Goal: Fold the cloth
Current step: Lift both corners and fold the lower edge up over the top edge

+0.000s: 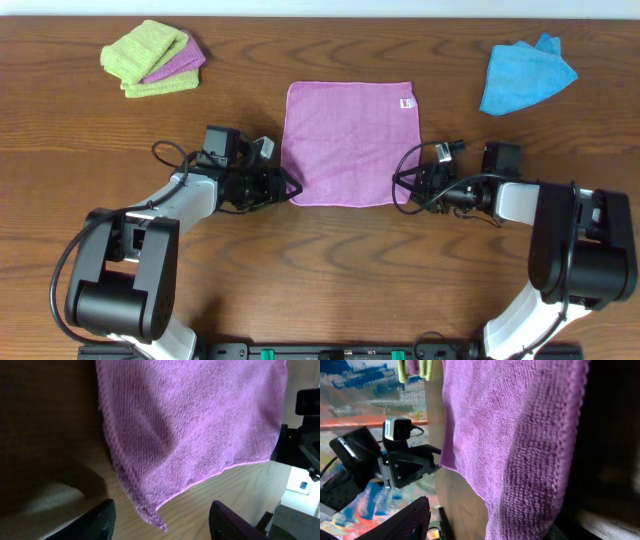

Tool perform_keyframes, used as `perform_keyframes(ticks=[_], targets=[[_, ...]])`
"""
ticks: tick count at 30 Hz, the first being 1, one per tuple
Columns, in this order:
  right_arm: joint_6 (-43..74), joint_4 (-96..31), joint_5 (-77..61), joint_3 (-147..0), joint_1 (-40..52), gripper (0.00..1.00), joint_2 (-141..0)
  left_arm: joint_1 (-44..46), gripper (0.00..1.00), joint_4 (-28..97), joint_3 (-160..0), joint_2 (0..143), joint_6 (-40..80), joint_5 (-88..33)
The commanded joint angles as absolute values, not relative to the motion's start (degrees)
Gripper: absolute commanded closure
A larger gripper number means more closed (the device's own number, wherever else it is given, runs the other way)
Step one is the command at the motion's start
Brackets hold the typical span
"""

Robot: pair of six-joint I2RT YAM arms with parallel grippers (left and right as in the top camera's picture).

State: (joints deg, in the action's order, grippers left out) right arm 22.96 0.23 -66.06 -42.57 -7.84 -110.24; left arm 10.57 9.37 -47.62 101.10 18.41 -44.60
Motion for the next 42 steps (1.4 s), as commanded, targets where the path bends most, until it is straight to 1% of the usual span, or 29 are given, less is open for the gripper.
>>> perform_keyframes(ticks=[1,7,10,11,13,14,15,17,18,19,20,21,27,35,42], targets=[[20.69,-1.06,-65.76,-42.13,-8.19,0.35,-111.22,10.57,0.40,10.22,-47.72,101.89,18.37,-45.01],[18.26,-3.95,-63.13,-42.13,-8.23,0.35,-111.22,10.57,0.42,10.04,-47.72,101.89,18.41,-44.62],[17.91,-4.86,-61.32,-42.13,-8.23,0.39,-111.22,10.59,0.50,10.04,-47.72,101.89,18.39,-44.25],[17.87,-5.06,-60.73,-42.13,-8.23,0.42,-111.22,10.57,0.55,10.02,-47.72,101.89,18.44,-43.44],[17.82,-5.19,-59.94,-42.13,-8.23,0.50,-111.22,10.59,0.61,9.89,-47.72,101.89,18.46,-41.63],[17.72,-5.17,-59.92,-42.13,-8.23,0.53,-111.22,10.59,0.62,9.69,-47.72,101.89,18.46,-41.25],[17.72,-5.17,-59.66,-42.13,-8.23,0.60,-111.22,10.59,0.64,8.93,-47.72,101.89,18.48,-41.15],[17.74,-5.17,-58.54,-42.13,-8.23,0.76,-111.22,10.59,0.67,7.66,-47.72,101.89,18.50,-41.04],[17.74,-5.17,-58.39,-42.17,-8.23,0.84,-111.22,10.59,0.72,6.98,-47.72,101.89,18.83,-41.01],[17.74,-5.19,-58.35,-42.24,-8.23,0.88,-111.22,10.59,0.78,6.50,-47.72,101.89,19.59,-40.84],[17.76,-5.19,-58.37,-42.30,-8.23,0.95,-111.22,10.59,0.86,5.87,-47.72,101.89,19.81,-40.86],[17.76,-5.17,-58.35,-42.33,-8.23,0.98,-111.22,10.59,0.94,5.43,-47.72,101.89,19.97,-40.84],[18.41,-5.65,-58.59,-42.74,-8.23,0.98,-111.22,10.68,0.94,4.23,-47.72,101.89,21.26,-40.99],[18.06,-12.73,-61.95,-47.88,-8.23,0.98,-110.39,10.70,0.94,1.26,-47.86,101.89,24.43,-45.71],[16.03,-18.61,-60.51,-52.25,-8.23,0.98,-104.49,10.70,0.94,0.71,-50.89,101.62,25.96,-47.88]])
